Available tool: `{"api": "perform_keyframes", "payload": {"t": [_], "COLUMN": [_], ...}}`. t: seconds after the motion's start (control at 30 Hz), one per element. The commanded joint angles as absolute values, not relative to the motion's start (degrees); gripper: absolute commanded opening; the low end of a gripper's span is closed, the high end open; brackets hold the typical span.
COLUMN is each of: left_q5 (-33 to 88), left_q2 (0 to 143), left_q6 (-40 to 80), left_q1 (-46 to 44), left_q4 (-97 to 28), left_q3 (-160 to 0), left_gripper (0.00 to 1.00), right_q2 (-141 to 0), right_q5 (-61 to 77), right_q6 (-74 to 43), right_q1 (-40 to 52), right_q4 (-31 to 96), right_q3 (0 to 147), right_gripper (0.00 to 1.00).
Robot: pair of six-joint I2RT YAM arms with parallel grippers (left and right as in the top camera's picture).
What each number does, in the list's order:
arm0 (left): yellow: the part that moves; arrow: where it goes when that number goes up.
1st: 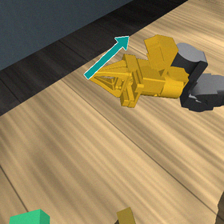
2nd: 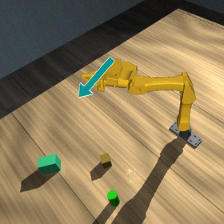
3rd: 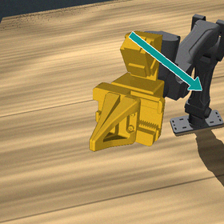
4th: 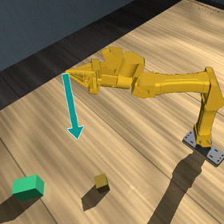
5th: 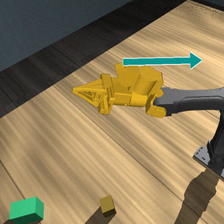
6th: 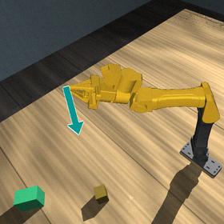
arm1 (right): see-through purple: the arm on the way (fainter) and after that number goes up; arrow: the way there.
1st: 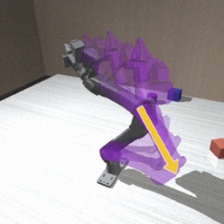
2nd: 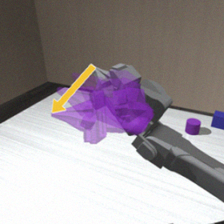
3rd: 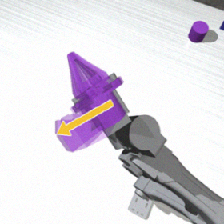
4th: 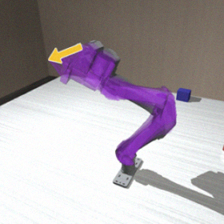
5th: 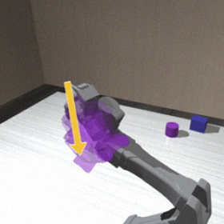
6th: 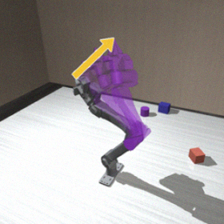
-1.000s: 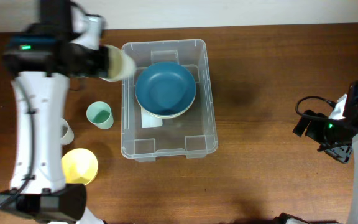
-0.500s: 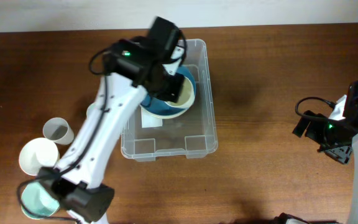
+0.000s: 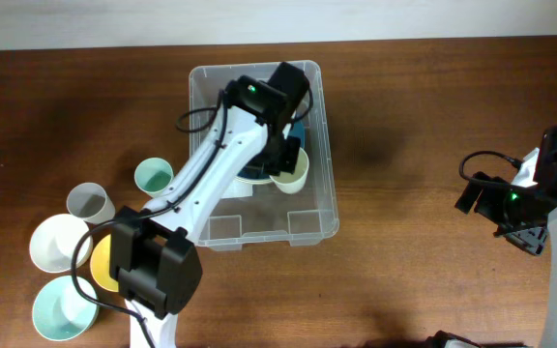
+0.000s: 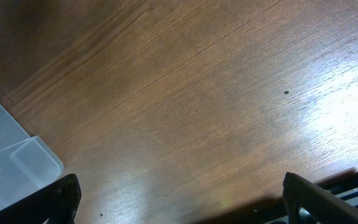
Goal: Pack container
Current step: 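Lift the cream cup and lower it into the bin's near-right corner, then open the left gripper and withdraw it to the left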
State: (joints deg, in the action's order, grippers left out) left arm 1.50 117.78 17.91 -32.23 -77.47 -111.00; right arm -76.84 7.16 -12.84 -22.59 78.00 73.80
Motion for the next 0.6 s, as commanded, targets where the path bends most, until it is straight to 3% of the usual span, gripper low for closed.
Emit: {"api": "perform_keyframes", "payload": {"t": [0.0,0.47,0.5,0.57], "left_q5": [2.57,2.59,2.59,2.57], "left_q2": [118.50,118.52,118.52,118.50], "left_q6": [20.08,23.35,23.35,23.33], "left_q1": [-35.40,-40.36,-40.36,-40.34], "left_q4": [-75.53,-72.38,-72.16,-72.20], "left_q3": [-107.35,-99.33,-99.35,-99.35], "left_gripper": [0.01,0.02,0.15,0.22], "right_q2": [-76.77,-76.77,-76.77,-76.77], "right_q5": [6.90,6.90,6.90,6.90], "right_q6": [-12.25,-12.25,-12.25,-12.25], "right_q1": [-22.90,-22.90,-22.90,-22.90], "right_q4": [78.22,78.22,78.24,78.24], "right_q3": [73.69,73.71,73.69,73.69], "right_gripper": [1.00,1.00,1.00,1.00]}}
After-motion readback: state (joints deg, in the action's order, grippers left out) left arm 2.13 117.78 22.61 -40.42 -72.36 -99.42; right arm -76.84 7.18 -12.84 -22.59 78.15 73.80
